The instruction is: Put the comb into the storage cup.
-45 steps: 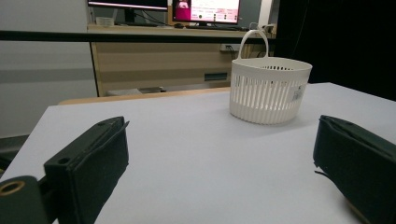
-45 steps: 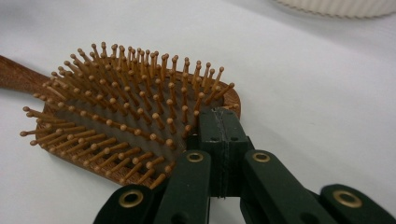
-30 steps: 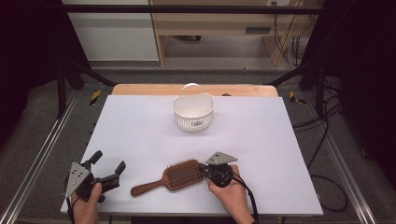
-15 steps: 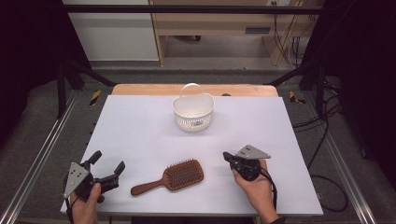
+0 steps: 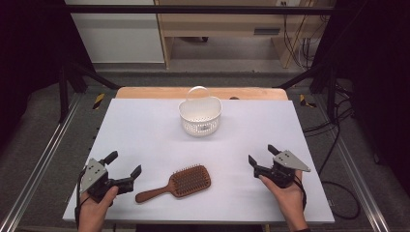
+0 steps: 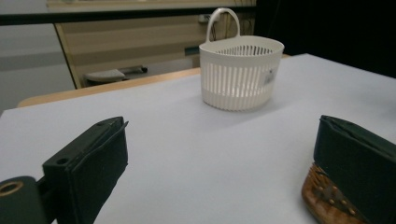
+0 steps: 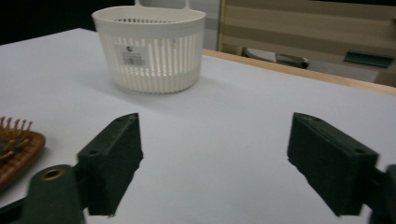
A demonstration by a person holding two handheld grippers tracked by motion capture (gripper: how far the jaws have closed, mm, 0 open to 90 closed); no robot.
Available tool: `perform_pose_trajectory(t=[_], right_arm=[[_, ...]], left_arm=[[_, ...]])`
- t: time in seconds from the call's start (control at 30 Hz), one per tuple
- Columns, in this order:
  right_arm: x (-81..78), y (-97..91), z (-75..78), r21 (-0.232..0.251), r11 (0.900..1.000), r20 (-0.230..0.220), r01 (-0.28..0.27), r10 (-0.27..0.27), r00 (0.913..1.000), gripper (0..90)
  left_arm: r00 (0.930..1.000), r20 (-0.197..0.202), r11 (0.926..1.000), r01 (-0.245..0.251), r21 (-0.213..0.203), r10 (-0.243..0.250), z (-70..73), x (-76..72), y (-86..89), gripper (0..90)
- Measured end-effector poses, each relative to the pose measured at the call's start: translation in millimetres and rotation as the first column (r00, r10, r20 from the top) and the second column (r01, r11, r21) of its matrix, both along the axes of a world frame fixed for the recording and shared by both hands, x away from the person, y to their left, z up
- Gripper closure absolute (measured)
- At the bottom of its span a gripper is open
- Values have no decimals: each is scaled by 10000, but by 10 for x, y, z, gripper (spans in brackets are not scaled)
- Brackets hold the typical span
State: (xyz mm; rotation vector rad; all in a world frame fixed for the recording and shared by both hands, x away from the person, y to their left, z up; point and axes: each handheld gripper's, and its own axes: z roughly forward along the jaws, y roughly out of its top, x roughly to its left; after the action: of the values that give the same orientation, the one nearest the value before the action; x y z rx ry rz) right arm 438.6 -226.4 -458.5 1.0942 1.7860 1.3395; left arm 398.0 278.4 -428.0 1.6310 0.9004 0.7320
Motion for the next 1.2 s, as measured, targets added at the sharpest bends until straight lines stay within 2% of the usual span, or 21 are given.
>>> perform_pose_trajectory(t=[0.07,0.13,0.27,0.37,0.4,0.43,0.47,0.63,0.67,0.7,0.77,0.8,0.87,0.93,1.03,1.07,1.2], right_arm=[[-2,-48,0,203,9996,122,174,-176,9998,120],[0,-88,-2,270,9991,123,332,-335,9994,97],[-31,-154,-17,550,9984,112,147,-153,9998,76],[-53,-172,-33,550,9984,153,-92,84,9998,63],[-59,-174,-33,510,9986,196,-130,121,9997,58],[-66,-180,-26,607,9981,258,-132,117,9996,62],[-70,-183,-22,648,9978,304,-131,111,9995,62],[-71,-198,-34,622,9980,335,-82,61,9994,63],[-68,-199,-36,621,9981,310,-65,46,9995,63],[-67,-198,-35,634,9980,307,-56,36,9995,63],[-72,-195,-31,614,9981,348,-60,38,9994,63],[-77,-196,-29,621,9980,348,-89,68,9994,63],[-82,-200,-30,642,9979,382,-89,65,9992,63],[-79,-205,-32,706,9975,398,-104,76,9992,63],[-76,-197,-40,699,9975,337,-67,43,9994,63],[-75,-198,-43,683,9976,342,-71,48,9994,63],[-70,-193,-45,678,9977,348,-31,7,9994,63]], left_arm=[[9989,-289,9993,363,68,-361,49,12,-58,36],[9973,-504,9969,560,548,-533,81,18,-123,35],[9906,-1075,9864,983,1316,-844,98,12,-242,36],[9848,-1383,9769,1282,1712,-1050,103,-3,-310,36],[9848,-1383,9769,1282,1712,-1050,103,-3,-310,36],[9806,-1591,9712,1445,1896,-1149,110,-11,-354,36],[9796,-1667,9688,1451,2010,-1121,115,-15,-378,36],[9737,-1601,9555,1955,2209,-1622,141,-26,-467,37],[9737,-1601,9555,1955,2209,-1622,141,-26,-467,37],[9703,-1722,9521,2067,2254,-1699,147,-16,-489,37],[9688,-1811,9456,2113,2473,-1691,145,-5,-504,38],[9667,-1895,9409,2181,2590,-1720,142,3,-511,39],[9627,-2065,9381,2267,2619,-1750,133,13,-523,38],[9550,-2349,9329,2424,2663,-1811,106,32,-538,37],[9469,-2556,9290,2619,2614,-1951,87,39,-558,36],[9469,-2556,9290,2619,2614,-1951,87,39,-558,35],[9366,-2743,9114,2958,2859,-2179,89,53,-601,36]])
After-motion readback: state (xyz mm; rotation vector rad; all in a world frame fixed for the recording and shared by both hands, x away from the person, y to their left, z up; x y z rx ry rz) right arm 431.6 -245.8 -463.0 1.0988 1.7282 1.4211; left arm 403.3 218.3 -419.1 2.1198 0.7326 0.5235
